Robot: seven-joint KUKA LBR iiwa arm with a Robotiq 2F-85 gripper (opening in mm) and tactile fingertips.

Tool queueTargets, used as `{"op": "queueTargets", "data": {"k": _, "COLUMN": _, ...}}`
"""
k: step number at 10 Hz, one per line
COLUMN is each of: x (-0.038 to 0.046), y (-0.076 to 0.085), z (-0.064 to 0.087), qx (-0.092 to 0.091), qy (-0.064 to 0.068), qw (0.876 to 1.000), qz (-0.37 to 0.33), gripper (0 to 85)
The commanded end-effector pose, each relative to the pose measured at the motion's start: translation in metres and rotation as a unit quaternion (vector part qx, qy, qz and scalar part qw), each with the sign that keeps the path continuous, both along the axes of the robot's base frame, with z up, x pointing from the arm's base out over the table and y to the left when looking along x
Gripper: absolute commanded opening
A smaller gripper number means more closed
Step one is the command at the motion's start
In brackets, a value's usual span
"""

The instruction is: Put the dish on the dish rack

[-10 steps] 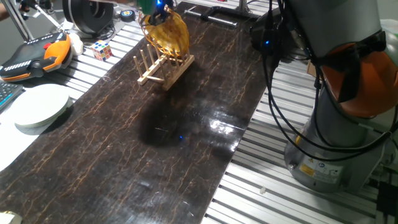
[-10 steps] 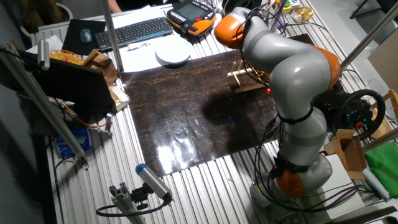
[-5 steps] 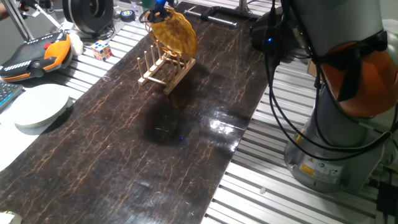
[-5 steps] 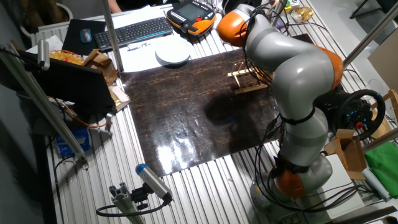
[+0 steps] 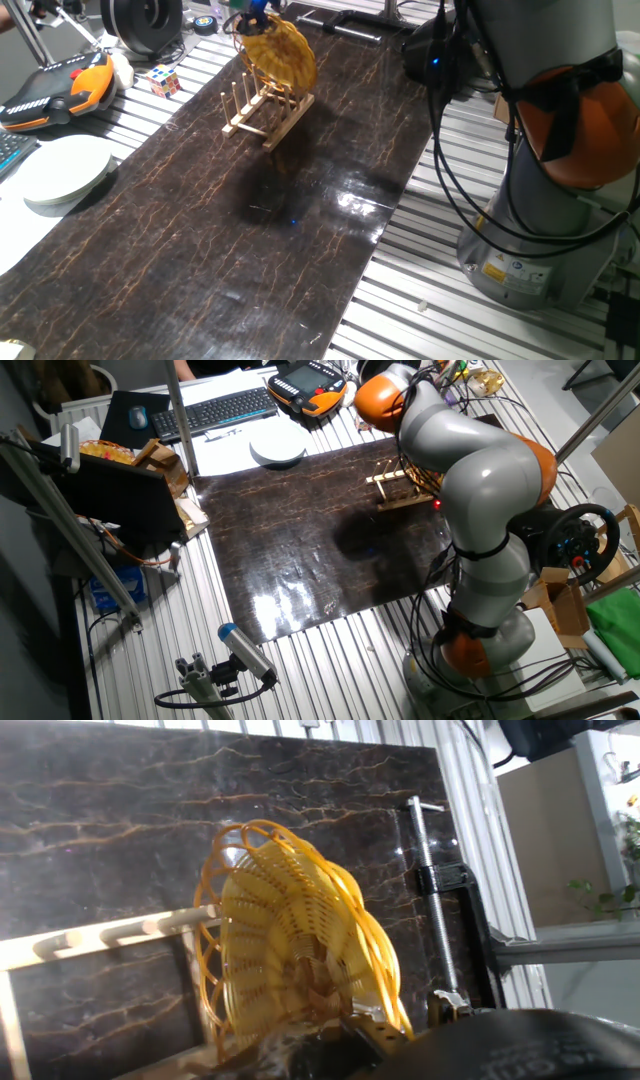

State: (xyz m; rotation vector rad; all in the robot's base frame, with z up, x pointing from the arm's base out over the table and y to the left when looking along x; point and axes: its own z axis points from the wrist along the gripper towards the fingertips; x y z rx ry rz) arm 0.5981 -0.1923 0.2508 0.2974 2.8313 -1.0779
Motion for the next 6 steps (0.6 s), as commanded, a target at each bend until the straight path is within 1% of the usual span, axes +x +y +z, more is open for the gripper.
{"op": "queueTargets", "data": {"k": 1, "x": 0.0003, "y": 0.000, "z": -0.001, "qx": 0.005, "qy": -0.002, "qw": 1.000, "qz": 0.000, "gripper": 33.0}}
{"op": "queueTargets", "data": {"k": 4, "x": 0.0019, "y": 0.003, "z": -0.010, "qx": 0.019, "qy": -0.017, "qw": 1.000, "qz": 0.001, "gripper": 35.7}}
{"op": "queueTargets", "data": {"k": 6, "x": 0.0012, "y": 0.006, "z": -0.016, "qx": 0.029, "qy": -0.026, "qw": 0.999, "qz": -0.003, "gripper": 39.0}}
